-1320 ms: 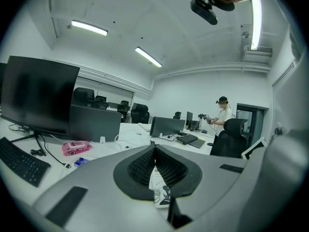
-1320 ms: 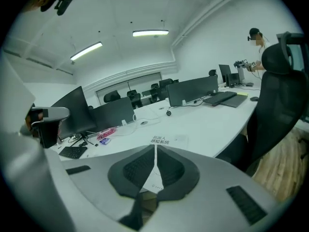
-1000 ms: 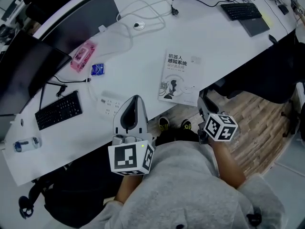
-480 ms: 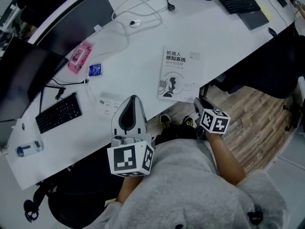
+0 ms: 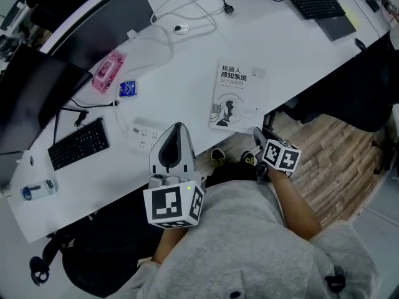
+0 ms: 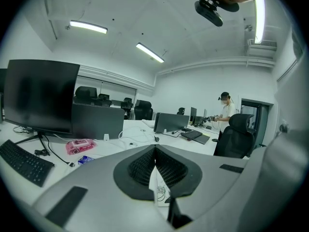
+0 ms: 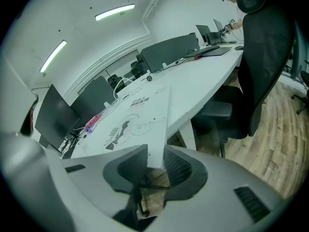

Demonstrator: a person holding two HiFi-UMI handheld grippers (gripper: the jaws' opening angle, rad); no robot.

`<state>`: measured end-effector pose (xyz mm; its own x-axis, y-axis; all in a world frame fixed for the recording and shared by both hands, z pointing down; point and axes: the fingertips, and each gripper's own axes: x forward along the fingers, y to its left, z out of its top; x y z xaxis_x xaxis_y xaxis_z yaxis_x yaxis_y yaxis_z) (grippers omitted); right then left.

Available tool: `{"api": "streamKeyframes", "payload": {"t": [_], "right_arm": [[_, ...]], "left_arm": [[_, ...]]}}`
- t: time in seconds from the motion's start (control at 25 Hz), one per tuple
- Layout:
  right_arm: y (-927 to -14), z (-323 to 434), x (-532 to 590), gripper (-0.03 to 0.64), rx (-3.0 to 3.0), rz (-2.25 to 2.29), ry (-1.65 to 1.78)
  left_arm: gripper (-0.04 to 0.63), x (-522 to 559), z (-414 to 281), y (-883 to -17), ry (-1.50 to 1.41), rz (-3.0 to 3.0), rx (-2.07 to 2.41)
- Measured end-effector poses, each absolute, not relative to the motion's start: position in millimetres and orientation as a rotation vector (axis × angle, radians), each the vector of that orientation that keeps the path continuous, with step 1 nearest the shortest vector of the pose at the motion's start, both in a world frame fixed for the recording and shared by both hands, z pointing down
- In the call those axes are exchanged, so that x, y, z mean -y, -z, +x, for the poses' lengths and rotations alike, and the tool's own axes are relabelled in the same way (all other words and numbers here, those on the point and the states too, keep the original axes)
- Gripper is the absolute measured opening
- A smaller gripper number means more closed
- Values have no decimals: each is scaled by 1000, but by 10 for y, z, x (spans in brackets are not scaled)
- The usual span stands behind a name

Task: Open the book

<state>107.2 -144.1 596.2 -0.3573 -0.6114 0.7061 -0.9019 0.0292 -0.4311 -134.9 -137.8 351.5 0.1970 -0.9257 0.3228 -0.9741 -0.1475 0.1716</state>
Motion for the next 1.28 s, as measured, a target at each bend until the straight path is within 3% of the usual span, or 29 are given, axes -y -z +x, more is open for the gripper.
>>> {"api": "streamKeyframes", "payload": {"t": [0.76, 1.04, 1.28], "right_arm": [[-5654, 1001, 1482, 98, 2023, 1557, -1020], [-5822, 1018, 1482, 75, 2046, 1590, -1610], [-5930, 1036, 1498, 57, 1987, 1598, -1871]], "left_arm": [[9, 1376, -1338, -3501, -193, 2138, 1789], [9, 1371, -1327, -3494, -184, 2134, 1785], [9, 1363, -1333, -3491, -175, 2129, 1785]]}}
